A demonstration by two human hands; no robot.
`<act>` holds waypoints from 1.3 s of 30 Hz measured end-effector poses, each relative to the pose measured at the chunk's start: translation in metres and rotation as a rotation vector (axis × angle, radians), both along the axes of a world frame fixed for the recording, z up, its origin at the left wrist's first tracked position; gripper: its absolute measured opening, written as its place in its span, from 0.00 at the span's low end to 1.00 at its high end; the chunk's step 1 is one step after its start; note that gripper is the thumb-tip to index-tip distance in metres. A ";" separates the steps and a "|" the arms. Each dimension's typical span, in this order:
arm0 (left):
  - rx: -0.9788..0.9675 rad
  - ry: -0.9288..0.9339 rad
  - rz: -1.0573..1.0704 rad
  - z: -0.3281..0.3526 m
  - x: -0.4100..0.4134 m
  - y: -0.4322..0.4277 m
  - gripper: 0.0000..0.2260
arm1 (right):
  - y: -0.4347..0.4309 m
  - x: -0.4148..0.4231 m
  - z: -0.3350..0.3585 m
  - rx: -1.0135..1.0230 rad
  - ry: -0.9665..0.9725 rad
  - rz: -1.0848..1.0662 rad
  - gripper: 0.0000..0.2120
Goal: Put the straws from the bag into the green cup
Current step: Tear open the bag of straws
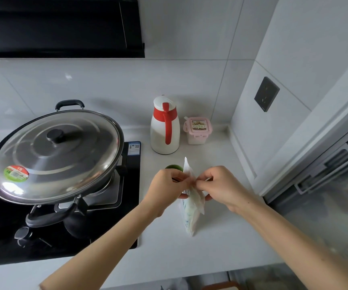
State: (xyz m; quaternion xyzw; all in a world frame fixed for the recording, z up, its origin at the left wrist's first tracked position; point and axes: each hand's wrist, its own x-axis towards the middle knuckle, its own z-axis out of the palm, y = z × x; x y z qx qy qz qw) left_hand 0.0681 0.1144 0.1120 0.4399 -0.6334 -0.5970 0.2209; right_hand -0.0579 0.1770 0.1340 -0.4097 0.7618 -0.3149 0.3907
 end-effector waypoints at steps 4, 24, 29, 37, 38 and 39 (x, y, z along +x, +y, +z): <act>-0.096 -0.099 -0.022 -0.001 -0.001 0.003 0.07 | 0.001 0.005 -0.002 -0.027 0.092 0.008 0.07; -0.630 -0.549 -0.106 0.017 0.024 -0.002 0.09 | 0.010 -0.007 0.012 -0.145 0.764 0.095 0.11; -0.630 -0.460 -0.239 0.018 0.032 -0.013 0.10 | 0.010 -0.004 0.011 -0.117 0.580 0.121 0.09; -0.356 -0.105 -0.453 -0.027 0.007 0.005 0.60 | 0.010 -0.012 0.022 -0.047 0.283 0.086 0.07; -0.378 -0.090 -0.419 -0.030 0.001 0.010 0.60 | 0.011 -0.012 0.023 -0.041 0.274 0.090 0.07; -0.408 -0.039 -0.379 -0.029 -0.005 0.016 0.58 | 0.012 -0.013 0.024 -0.040 0.271 0.090 0.07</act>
